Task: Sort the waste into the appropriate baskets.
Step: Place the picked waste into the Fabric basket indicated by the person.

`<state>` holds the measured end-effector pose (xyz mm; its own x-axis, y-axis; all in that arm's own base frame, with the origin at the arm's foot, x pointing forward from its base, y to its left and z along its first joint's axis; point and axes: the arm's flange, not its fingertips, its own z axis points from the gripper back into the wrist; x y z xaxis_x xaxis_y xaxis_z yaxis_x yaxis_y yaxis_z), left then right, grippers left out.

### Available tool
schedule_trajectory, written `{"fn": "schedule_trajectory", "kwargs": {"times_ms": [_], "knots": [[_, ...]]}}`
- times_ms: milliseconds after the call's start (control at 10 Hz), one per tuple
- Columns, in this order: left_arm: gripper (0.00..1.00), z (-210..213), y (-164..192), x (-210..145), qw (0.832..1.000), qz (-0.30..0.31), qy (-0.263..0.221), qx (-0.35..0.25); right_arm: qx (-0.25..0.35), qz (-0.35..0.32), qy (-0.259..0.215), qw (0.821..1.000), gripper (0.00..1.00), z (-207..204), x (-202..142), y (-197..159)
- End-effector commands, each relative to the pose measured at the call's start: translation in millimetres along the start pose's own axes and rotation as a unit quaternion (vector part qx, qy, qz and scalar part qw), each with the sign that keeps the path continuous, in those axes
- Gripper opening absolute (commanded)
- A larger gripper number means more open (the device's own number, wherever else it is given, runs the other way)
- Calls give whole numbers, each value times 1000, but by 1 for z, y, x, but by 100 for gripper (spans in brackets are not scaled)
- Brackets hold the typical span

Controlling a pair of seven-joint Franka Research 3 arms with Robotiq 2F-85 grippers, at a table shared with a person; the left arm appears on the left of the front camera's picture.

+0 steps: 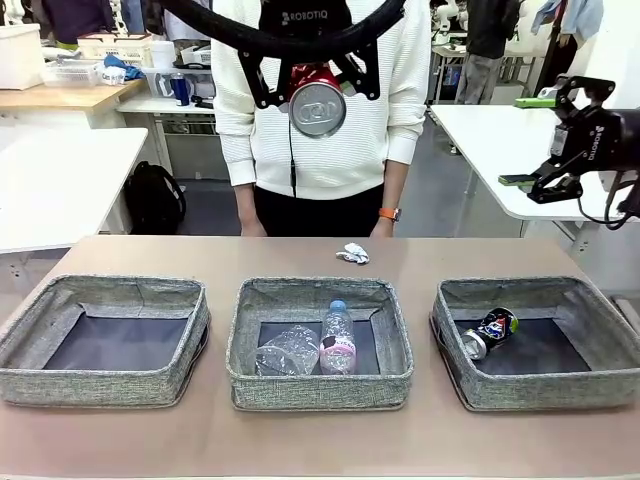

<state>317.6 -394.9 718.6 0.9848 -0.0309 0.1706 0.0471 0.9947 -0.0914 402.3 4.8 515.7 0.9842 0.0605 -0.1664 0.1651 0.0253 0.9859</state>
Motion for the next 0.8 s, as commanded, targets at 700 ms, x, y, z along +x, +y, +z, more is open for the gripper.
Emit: {"fn": "schedule_trajectory", "kwargs": {"times_ms": [700], "knots": [[9, 3, 4, -1, 1000, -2, 1, 1, -6, -8, 0, 1000, 100, 1, -1, 3]]}}
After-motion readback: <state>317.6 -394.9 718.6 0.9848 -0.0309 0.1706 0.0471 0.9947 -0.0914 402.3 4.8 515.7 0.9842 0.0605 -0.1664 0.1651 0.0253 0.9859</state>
